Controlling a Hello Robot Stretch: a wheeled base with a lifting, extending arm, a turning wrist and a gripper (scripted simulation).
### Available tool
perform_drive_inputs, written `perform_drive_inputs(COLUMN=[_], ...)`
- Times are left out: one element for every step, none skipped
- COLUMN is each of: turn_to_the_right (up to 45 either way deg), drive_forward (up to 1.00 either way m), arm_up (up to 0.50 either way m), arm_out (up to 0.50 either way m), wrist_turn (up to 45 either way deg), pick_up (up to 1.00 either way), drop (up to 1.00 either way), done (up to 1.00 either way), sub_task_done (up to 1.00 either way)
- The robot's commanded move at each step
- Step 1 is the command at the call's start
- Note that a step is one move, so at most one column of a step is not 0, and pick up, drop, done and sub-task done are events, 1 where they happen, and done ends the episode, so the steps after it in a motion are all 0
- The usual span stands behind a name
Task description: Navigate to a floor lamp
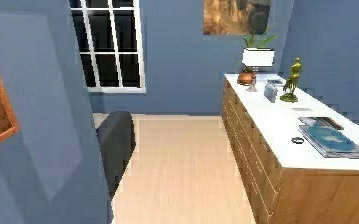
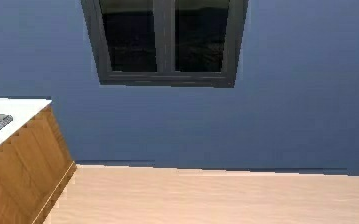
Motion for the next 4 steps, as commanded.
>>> perform_drive_inputs(turn_to_the_right=[45.0,45.0,0.0,-45.0], drive_forward=[0.0,0.0,0.05,0.0], arm_up=[0.0,0.0,0.0,0.0], arm_out=[0.0,0.0,0.0,0.0], wrist_turn=[0.0,0.0,0.0,0.0], pick_up=[0.0,0.0,0.0,0.0], drop=[0.0,0.0,0.0,0.0], done=[0.0,0.0,0.0,0.0], sub_task_done=[0.0,0.0,0.0,0.0])
